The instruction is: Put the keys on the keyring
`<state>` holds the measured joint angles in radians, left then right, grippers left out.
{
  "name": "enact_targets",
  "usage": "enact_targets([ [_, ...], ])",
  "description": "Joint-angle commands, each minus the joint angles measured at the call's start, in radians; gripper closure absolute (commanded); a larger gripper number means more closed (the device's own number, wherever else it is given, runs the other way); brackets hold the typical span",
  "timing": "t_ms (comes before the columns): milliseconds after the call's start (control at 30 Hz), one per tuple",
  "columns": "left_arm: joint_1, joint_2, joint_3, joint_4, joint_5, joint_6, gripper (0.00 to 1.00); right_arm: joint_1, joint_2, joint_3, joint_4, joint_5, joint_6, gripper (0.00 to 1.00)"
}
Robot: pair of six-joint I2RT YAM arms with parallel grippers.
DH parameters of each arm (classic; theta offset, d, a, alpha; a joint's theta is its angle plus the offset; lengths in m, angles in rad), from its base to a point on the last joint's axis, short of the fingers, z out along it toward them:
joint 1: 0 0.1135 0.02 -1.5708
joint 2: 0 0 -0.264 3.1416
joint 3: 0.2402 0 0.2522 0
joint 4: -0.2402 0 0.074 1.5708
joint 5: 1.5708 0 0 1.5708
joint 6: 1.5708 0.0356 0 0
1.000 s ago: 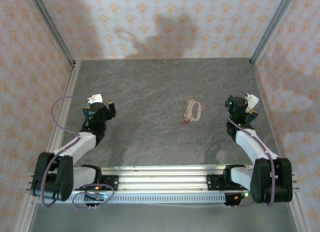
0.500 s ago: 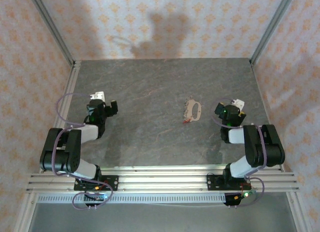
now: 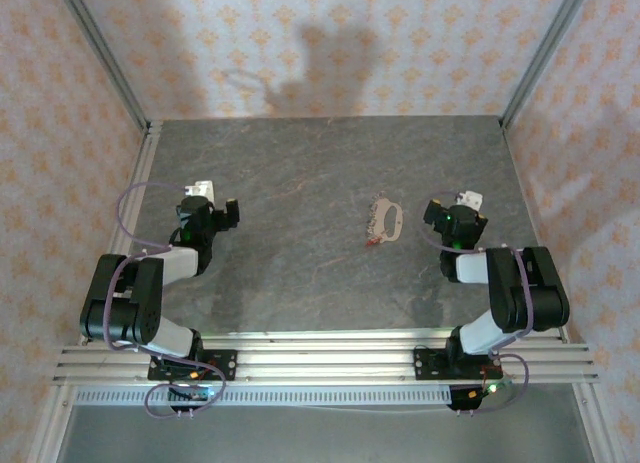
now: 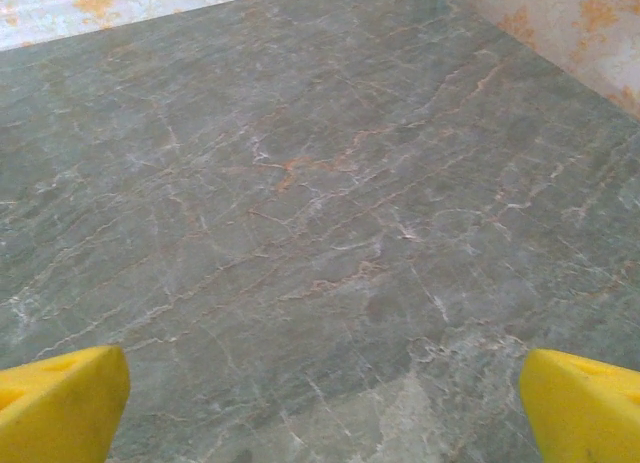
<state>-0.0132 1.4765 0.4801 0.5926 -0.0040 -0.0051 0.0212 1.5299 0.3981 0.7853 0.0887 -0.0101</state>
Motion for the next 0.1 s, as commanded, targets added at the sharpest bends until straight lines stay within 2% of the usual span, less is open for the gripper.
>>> enact_targets([
  [0, -0.006, 0.006, 0.025, 0.005, -0.015, 0.017, 0.00, 0.003, -0.001, 0.024, -0.002, -0.026, -0.025, 0.01],
  [67, -0.010, 0.005, 0.023, 0.004, -0.022, 0.020, 0.00, 0.005, -0.008, 0.014, 0.008, -0.032, -0.031, 0.01],
])
